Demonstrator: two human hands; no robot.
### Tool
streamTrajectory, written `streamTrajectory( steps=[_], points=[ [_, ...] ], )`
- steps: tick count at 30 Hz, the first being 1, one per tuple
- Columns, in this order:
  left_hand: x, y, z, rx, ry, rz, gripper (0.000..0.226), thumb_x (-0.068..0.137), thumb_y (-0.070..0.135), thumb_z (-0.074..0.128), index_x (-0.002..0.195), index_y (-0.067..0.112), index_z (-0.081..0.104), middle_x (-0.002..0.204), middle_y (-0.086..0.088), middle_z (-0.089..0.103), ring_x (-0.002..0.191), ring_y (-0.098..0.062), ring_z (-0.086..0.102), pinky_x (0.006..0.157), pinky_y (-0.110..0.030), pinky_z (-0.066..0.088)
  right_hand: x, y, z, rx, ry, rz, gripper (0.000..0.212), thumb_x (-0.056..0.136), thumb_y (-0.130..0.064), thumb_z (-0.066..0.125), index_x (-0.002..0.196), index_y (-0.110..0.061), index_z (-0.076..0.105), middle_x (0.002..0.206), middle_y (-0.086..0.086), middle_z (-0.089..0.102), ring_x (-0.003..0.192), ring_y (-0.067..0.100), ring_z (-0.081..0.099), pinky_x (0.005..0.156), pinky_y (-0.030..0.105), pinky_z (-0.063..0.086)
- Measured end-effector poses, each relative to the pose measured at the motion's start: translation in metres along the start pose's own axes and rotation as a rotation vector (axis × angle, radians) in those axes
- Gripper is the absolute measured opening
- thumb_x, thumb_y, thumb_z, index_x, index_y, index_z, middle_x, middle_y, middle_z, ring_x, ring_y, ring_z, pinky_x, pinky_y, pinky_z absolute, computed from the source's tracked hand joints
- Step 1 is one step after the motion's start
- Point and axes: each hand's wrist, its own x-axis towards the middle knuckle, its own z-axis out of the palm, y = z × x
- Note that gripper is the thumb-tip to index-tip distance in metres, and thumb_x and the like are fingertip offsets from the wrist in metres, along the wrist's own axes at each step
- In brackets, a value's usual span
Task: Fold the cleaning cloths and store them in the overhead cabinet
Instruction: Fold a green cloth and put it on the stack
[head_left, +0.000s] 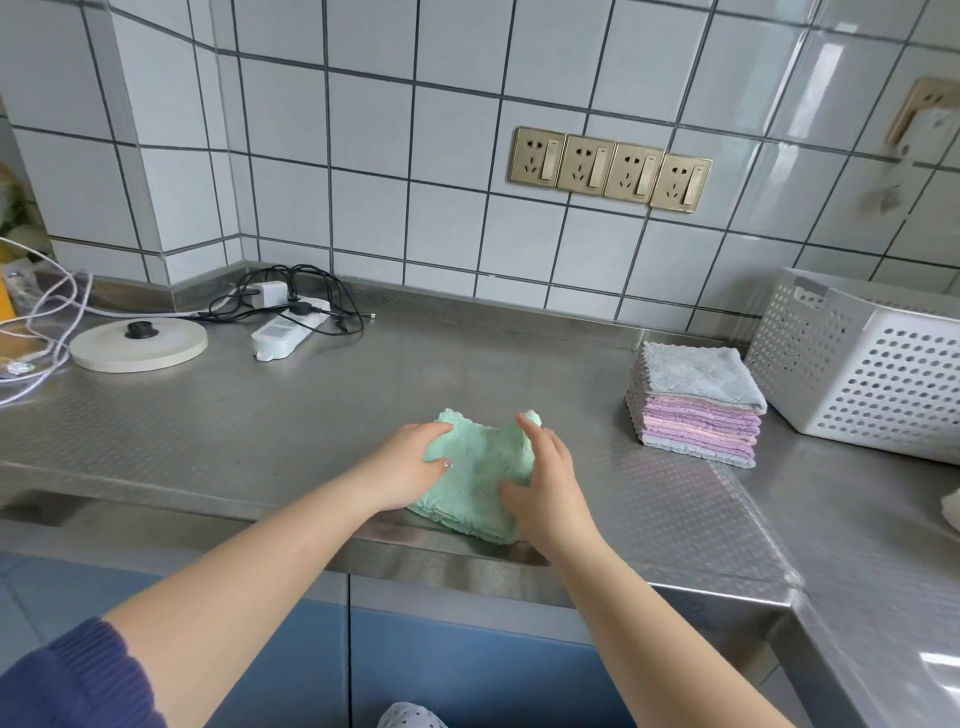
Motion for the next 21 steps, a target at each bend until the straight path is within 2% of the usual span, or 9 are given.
streamTrajectory(
  steps=[2, 3, 6, 9, 11, 14, 17, 19, 21],
  points=[
    [0.0, 0.002, -0.003, -0.124, 0.029, -0.003, 0.054, 0.093, 0.018, 0.054, 0.143, 0.02, 0.034, 0.15, -0.007, 0.033, 0.138, -0.019, 0.033, 0.107, -0.024, 0.026, 0.005, 0.003, -0.005, 0.242, 0.076, 0.083, 0.066, 0.08, 0.002, 0.05, 0.135, -0.033, 0.043, 0.109, 0.005, 0.054, 0.087, 0.013, 0.051, 0.079, 0.031, 0.046],
    [0.0, 0.004, -0.005, -0.225, 0.037, -0.015, 0.054, 0.092, 0.016, 0.055, 0.142, 0.022, 0.035, 0.15, -0.006, 0.033, 0.136, -0.019, 0.036, 0.105, -0.025, 0.03, 0.008, 0.002, -0.01, 0.381, 0.104, 0.144, 0.06, 0.08, 0.005, 0.05, 0.126, -0.034, 0.051, 0.095, 0.001, 0.059, 0.079, 0.014, 0.054, 0.077, 0.035, 0.051],
    [0.005, 0.016, -0.008, -0.532, 0.009, -0.053, 0.056, 0.092, 0.014, 0.056, 0.141, 0.028, 0.034, 0.15, -0.007, 0.031, 0.131, -0.017, 0.042, 0.1, -0.029, 0.037, 0.016, 0.005, -0.033, 0.742, 0.128, 0.228, 0.045, 0.085, 0.01, 0.047, 0.105, -0.027, 0.063, 0.103, 0.002, 0.068, 0.085, 0.021, 0.066, 0.084, 0.044, 0.055],
    [0.015, 0.035, -0.007, -0.862, -0.108, -0.089, 0.057, 0.091, 0.006, 0.056, 0.14, 0.027, 0.036, 0.141, -0.012, 0.044, 0.118, -0.019, 0.054, 0.098, -0.037, 0.045, 0.028, 0.012, -0.061, 0.883, 0.1, 0.229, 0.04, 0.089, 0.01, 0.044, 0.107, -0.019, 0.065, 0.094, 0.004, 0.072, 0.075, 0.02, 0.064, 0.071, 0.034, 0.055],
    [0.028, 0.049, -0.001, -0.963, -0.136, -0.083, 0.057, 0.09, 0.0, 0.055, 0.139, 0.023, 0.038, 0.124, -0.013, 0.057, 0.098, -0.014, 0.064, 0.081, -0.028, 0.055, 0.038, 0.02, -0.079, 0.893, 0.081, 0.219, 0.041, 0.089, 0.009, 0.042, 0.104, -0.019, 0.069, 0.088, 0.003, 0.071, 0.064, 0.014, 0.06, 0.059, 0.024, 0.052],
    [0.058, 0.071, 0.008, -0.988, -0.137, -0.045, 0.057, 0.089, -0.005, 0.054, 0.136, 0.025, 0.041, 0.107, -0.003, 0.063, 0.085, -0.005, 0.064, 0.062, -0.016, 0.055, 0.061, 0.038, -0.105, 0.788, 0.088, 0.192, 0.045, 0.088, 0.005, 0.044, 0.099, -0.027, 0.074, 0.095, 0.005, 0.059, 0.069, 0.018, 0.046, 0.067, 0.028, 0.038],
    [0.097, 0.094, 0.016, -0.95, -0.174, 0.067, 0.057, 0.089, -0.003, 0.054, 0.136, 0.028, 0.042, 0.125, 0.004, 0.059, 0.107, -0.007, 0.061, 0.088, -0.024, 0.052, 0.085, 0.053, -0.132, 0.66, 0.153, 0.203, 0.041, 0.089, 0.001, 0.047, 0.102, -0.029, 0.071, 0.092, 0.002, 0.065, 0.08, 0.021, 0.05, 0.079, 0.033, 0.041],
    [0.13, 0.112, 0.024, -0.877, -0.184, 0.133, 0.053, 0.089, 0.001, 0.056, 0.131, 0.032, 0.048, 0.141, 0.005, 0.047, 0.128, -0.009, 0.046, 0.109, -0.035, 0.037, 0.104, 0.067, -0.15, 0.54, 0.194, 0.215, 0.037, 0.086, -0.008, 0.053, 0.107, -0.036, 0.067, 0.104, -0.005, 0.068, 0.093, 0.016, 0.061, 0.094, 0.034, 0.047],
    [0.166, 0.132, 0.033, -0.835, -0.189, 0.176, 0.05, 0.089, 0.004, 0.058, 0.129, 0.033, 0.051, 0.145, 0.007, 0.039, 0.135, -0.008, 0.035, 0.114, -0.036, 0.028, 0.124, 0.08, -0.17, 0.428, 0.219, 0.232, 0.038, 0.075, -0.022, 0.057, 0.105, -0.045, 0.064, 0.111, -0.002, 0.069, 0.099, 0.016, 0.065, 0.1, 0.042, 0.048]
  ],
)
